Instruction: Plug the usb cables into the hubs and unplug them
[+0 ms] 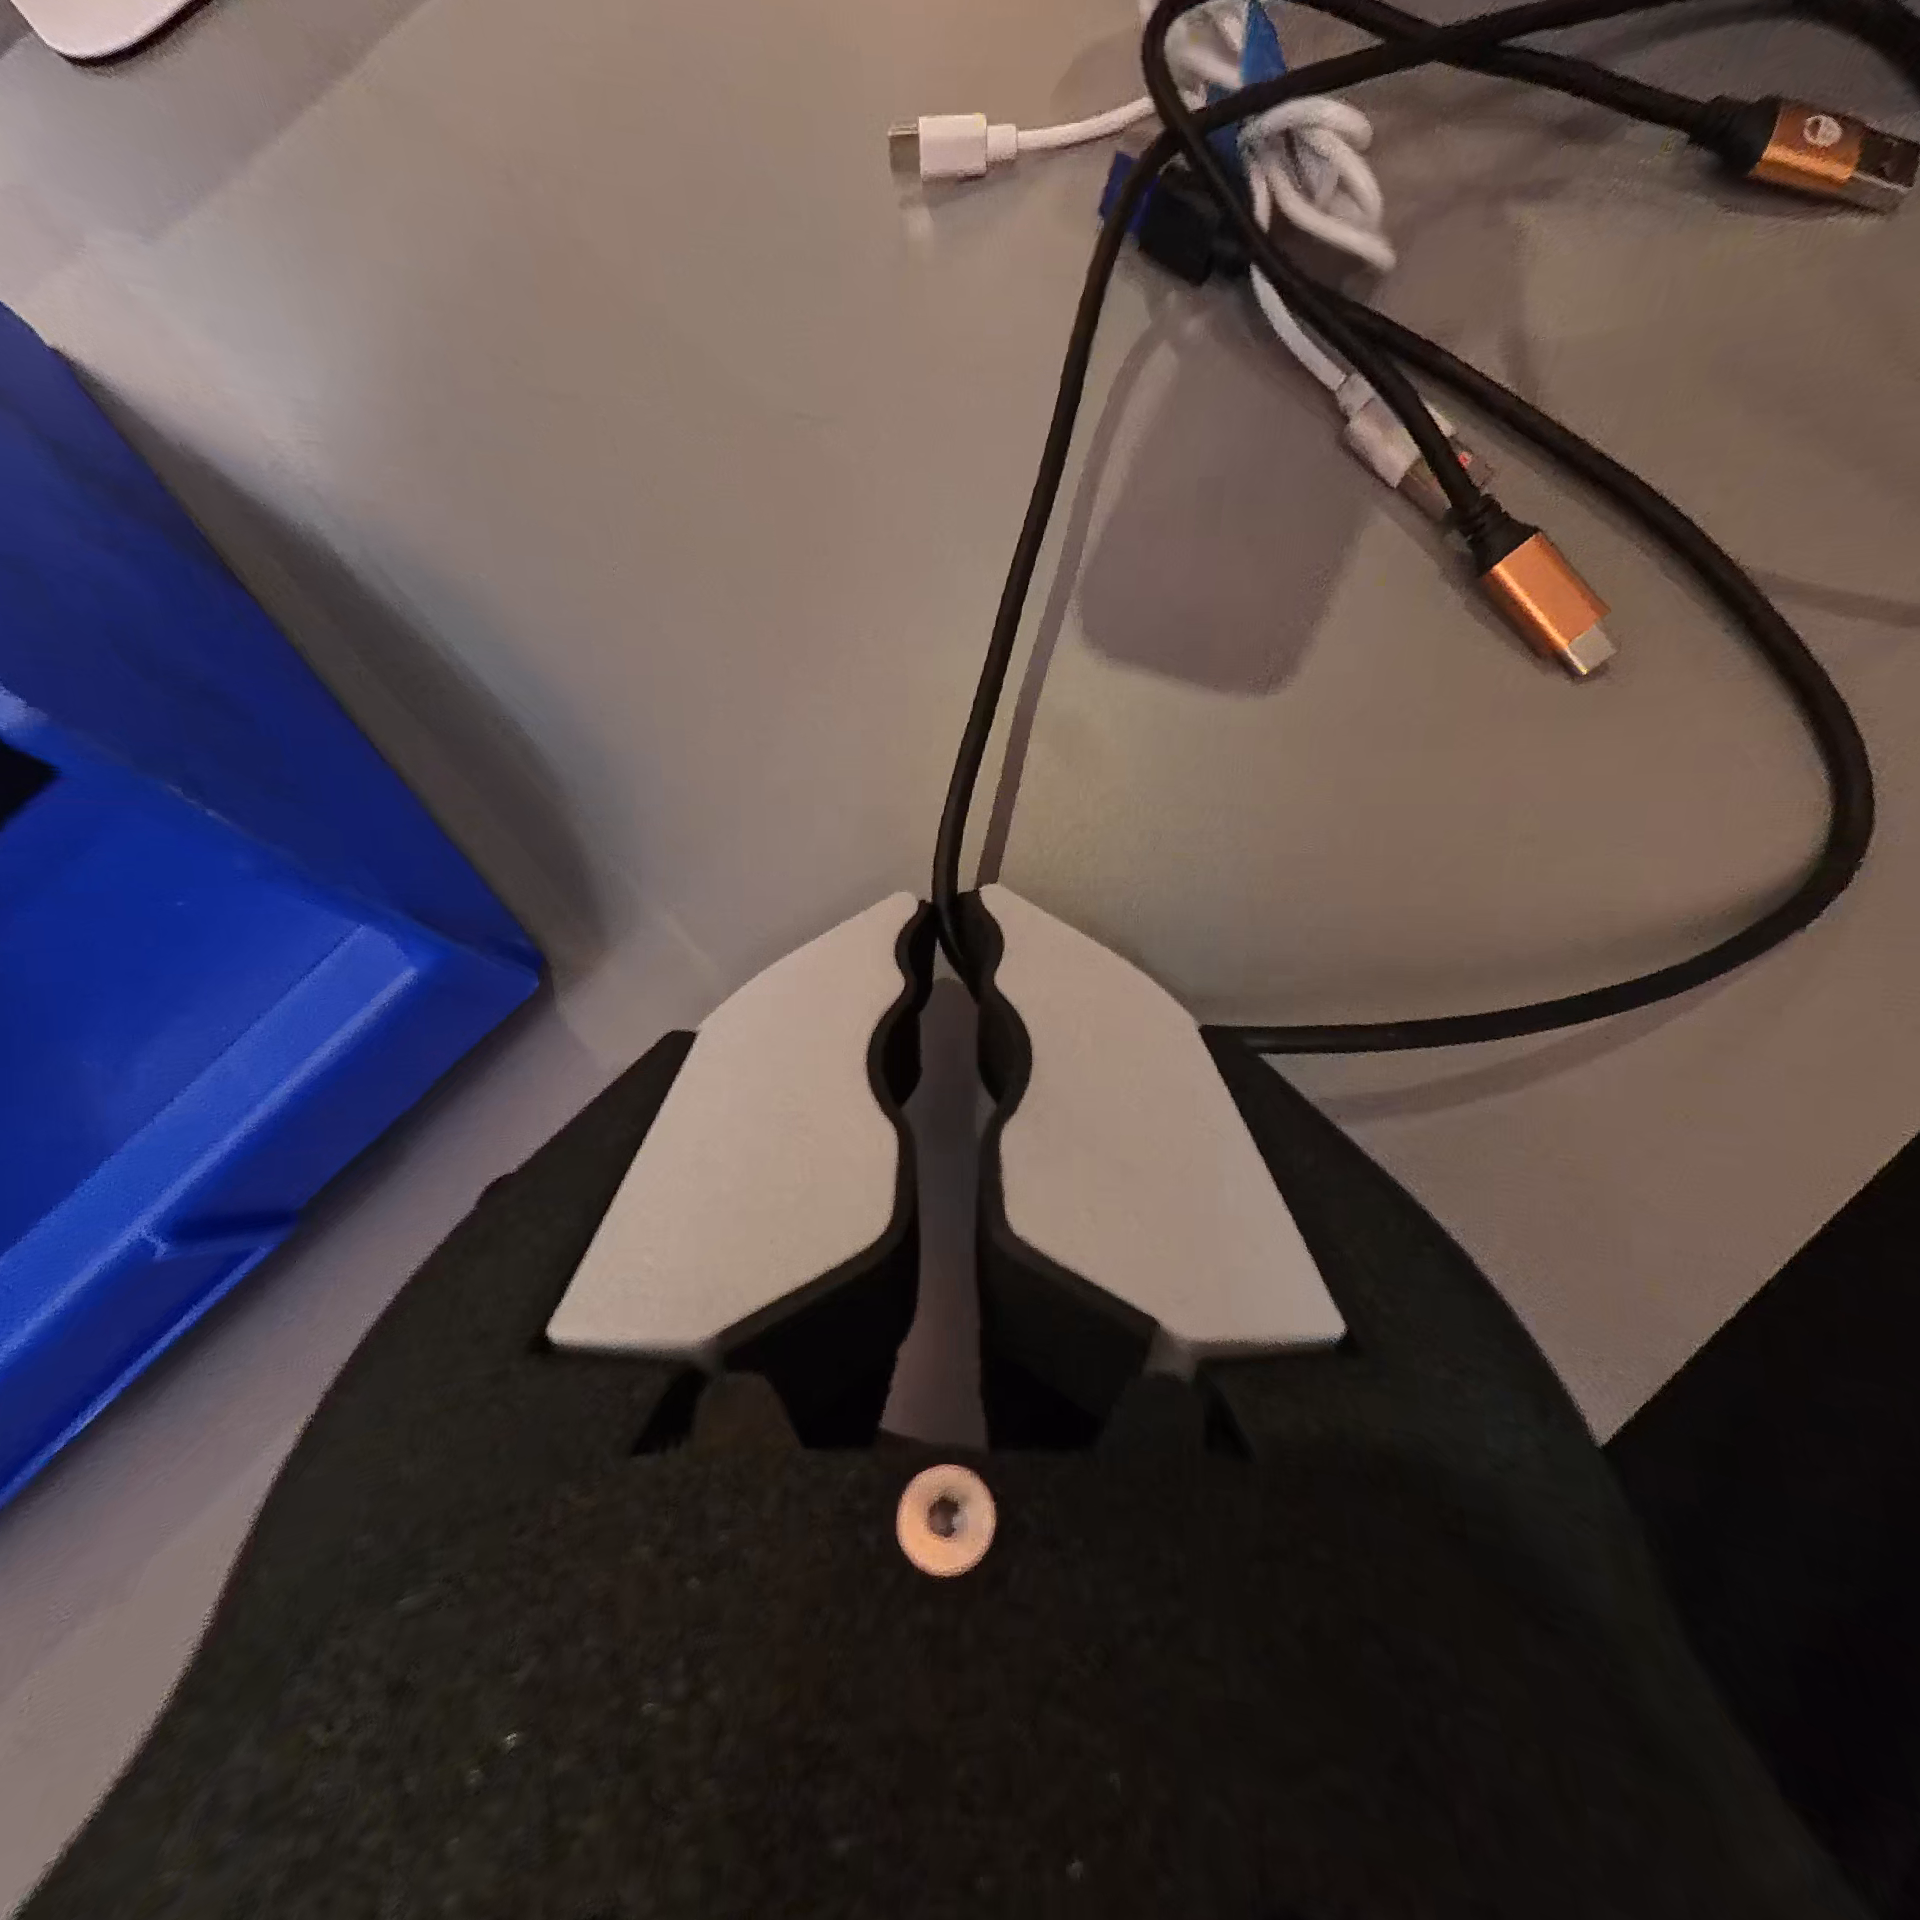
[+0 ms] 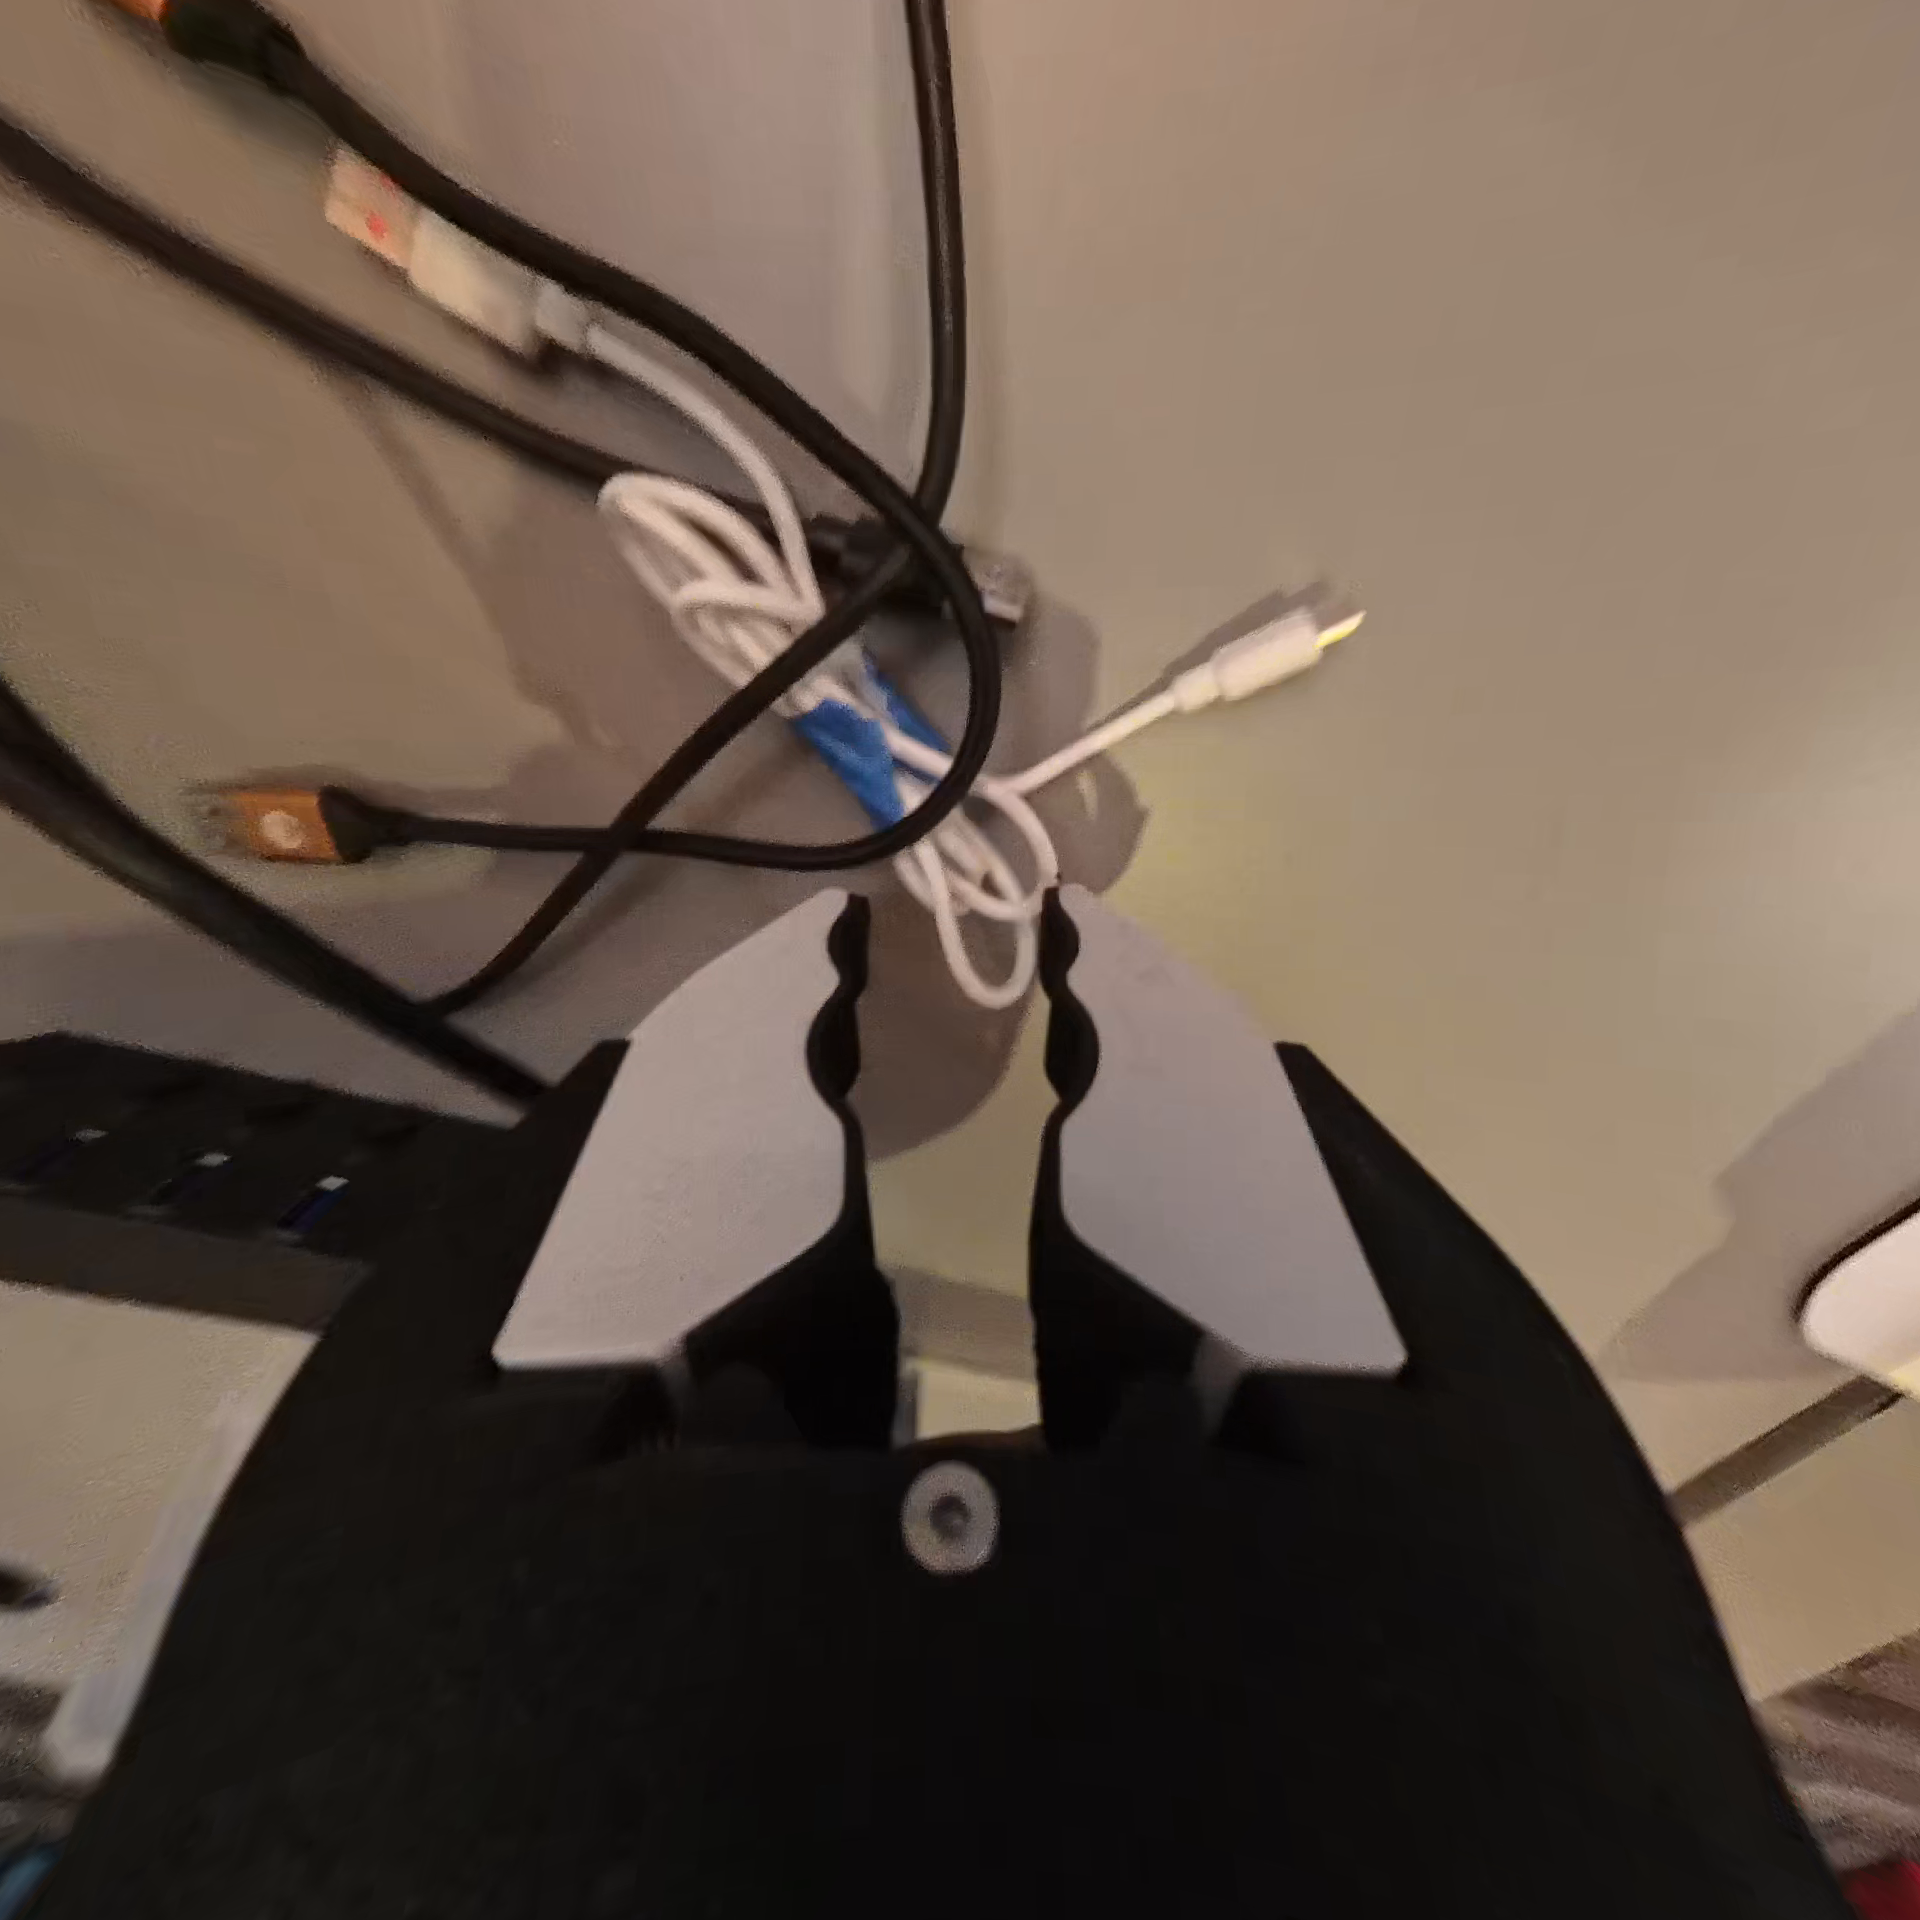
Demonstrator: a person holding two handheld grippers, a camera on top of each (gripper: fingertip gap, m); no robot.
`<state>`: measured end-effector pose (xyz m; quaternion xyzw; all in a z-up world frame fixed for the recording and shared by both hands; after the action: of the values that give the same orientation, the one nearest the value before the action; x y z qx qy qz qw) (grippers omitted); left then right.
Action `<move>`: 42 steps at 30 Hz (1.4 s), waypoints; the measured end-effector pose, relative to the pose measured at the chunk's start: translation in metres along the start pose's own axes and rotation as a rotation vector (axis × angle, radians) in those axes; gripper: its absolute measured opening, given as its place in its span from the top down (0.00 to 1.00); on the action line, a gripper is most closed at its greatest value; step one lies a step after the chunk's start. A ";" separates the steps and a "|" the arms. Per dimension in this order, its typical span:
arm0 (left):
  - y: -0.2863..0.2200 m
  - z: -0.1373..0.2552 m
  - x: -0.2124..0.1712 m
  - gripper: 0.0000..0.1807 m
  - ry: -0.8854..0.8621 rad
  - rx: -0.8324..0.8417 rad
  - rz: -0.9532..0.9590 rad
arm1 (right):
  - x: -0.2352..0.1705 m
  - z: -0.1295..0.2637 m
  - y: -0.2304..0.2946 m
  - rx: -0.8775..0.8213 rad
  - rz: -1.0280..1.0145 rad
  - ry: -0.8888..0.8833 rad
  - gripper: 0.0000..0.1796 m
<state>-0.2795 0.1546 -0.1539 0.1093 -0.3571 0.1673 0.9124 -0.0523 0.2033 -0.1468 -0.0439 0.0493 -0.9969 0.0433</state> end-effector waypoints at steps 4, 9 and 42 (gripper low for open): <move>0.002 0.000 -0.001 0.97 0.003 0.002 0.007 | 0.005 -0.009 -0.003 0.010 0.040 -0.030 0.95; 0.003 0.001 -0.003 0.98 -0.004 -0.018 0.031 | -0.027 0.024 -0.025 -0.123 -0.021 0.023 0.98; -0.003 -0.006 0.003 0.98 0.001 0.017 -0.005 | -0.244 0.060 0.126 -0.447 -1.074 0.148 0.97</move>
<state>-0.2732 0.1547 -0.1566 0.1177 -0.3549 0.1682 0.9121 0.2058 0.0952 -0.1205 -0.0011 0.2319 -0.8451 -0.4818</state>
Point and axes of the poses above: each gripper's, where its closed fingertips meet, z back along the fingers, x out of its top, y = z × x across the jaws, the point moved 3 cm from there along z, back along the fingers, and after that the axes turned 5 degrees about -x, right-handed, at the moved point
